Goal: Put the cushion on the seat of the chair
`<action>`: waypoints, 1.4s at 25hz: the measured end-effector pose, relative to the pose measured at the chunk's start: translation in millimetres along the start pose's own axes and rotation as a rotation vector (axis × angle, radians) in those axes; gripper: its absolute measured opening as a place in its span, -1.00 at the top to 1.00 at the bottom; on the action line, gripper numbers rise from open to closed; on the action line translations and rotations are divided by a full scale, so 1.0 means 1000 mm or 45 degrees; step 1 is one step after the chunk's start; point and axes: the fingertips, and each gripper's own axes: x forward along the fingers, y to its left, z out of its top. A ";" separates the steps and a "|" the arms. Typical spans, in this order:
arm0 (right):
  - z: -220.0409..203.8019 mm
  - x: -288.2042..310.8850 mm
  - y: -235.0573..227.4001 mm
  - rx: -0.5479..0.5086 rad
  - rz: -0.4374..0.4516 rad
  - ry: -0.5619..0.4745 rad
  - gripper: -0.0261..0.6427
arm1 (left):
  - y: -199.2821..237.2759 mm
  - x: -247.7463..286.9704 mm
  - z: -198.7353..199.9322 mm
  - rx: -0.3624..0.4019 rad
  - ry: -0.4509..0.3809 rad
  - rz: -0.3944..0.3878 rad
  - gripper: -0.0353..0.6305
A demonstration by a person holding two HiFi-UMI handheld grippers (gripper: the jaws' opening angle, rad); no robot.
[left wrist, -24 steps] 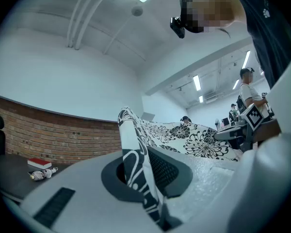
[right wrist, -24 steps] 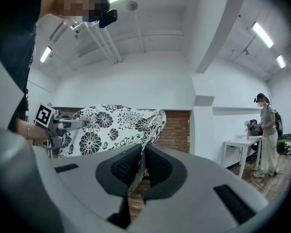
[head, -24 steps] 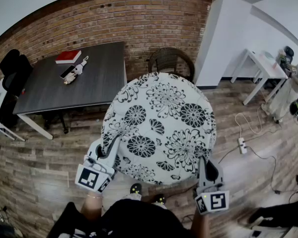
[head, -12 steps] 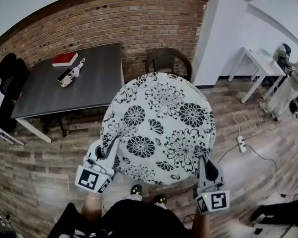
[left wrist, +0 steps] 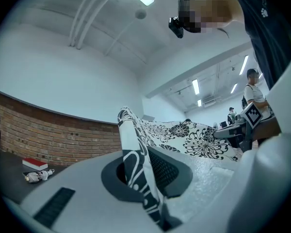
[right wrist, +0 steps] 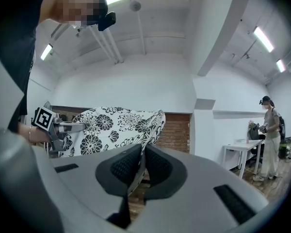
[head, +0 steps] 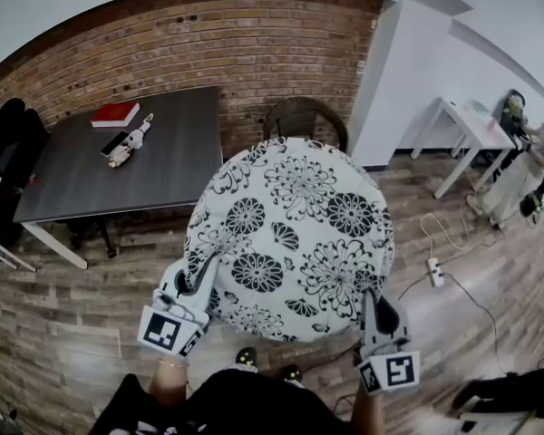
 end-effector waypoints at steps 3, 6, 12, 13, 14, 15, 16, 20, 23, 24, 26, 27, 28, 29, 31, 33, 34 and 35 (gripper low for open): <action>-0.001 0.000 -0.002 0.000 -0.001 0.003 0.87 | 0.001 -0.001 -0.004 -0.011 0.021 0.006 0.86; 0.000 -0.001 -0.002 -0.002 0.001 0.010 0.87 | 0.001 -0.002 -0.002 -0.029 0.007 0.014 0.86; 0.006 -0.001 0.001 0.022 0.011 0.017 0.87 | -0.003 -0.002 0.005 -0.020 0.016 -0.002 0.86; 0.008 -0.001 0.001 0.023 0.012 0.022 0.87 | -0.004 -0.002 0.006 -0.020 0.020 -0.009 0.86; 0.008 -0.001 0.002 0.023 0.012 0.028 0.87 | -0.004 -0.003 0.006 -0.022 0.024 -0.015 0.86; 0.008 -0.002 0.002 0.027 0.010 0.033 0.87 | -0.004 -0.003 0.006 -0.028 0.027 -0.017 0.86; 0.007 -0.002 0.002 0.032 0.008 0.037 0.87 | -0.002 -0.002 0.006 -0.038 0.028 -0.017 0.86; 0.009 -0.003 0.004 0.028 -0.007 0.053 0.87 | 0.002 0.000 0.002 -0.078 0.025 -0.028 0.86; 0.010 -0.003 0.004 0.021 -0.026 0.053 0.87 | 0.002 0.002 -0.002 -0.091 0.020 -0.044 0.86; 0.010 -0.003 0.004 0.022 -0.031 0.051 0.87 | 0.003 0.003 -0.003 -0.094 0.018 -0.047 0.86; 0.006 -0.002 0.005 0.028 -0.034 0.050 0.87 | 0.004 0.004 -0.007 -0.092 0.016 -0.051 0.86; 0.003 -0.002 0.005 0.032 -0.035 0.050 0.87 | 0.005 0.005 -0.009 -0.091 0.017 -0.050 0.86; 0.000 -0.002 0.004 0.036 -0.036 0.052 0.87 | 0.005 0.005 -0.010 -0.091 0.019 -0.048 0.86; -0.002 -0.002 0.003 0.039 -0.036 0.053 0.87 | 0.005 0.006 -0.010 -0.091 0.020 -0.046 0.86; -0.001 -0.001 0.001 0.047 -0.032 0.046 0.87 | 0.005 0.006 -0.009 -0.089 0.020 -0.039 0.86; -0.001 -0.001 0.001 0.056 -0.022 0.038 0.87 | 0.004 0.004 -0.007 -0.083 0.021 -0.030 0.86; -0.001 -0.001 0.001 0.061 -0.019 0.035 0.87 | 0.004 0.003 -0.007 -0.081 0.024 -0.027 0.86; -0.001 -0.002 0.001 0.065 -0.018 0.031 0.87 | 0.003 0.003 -0.006 -0.080 0.026 -0.026 0.86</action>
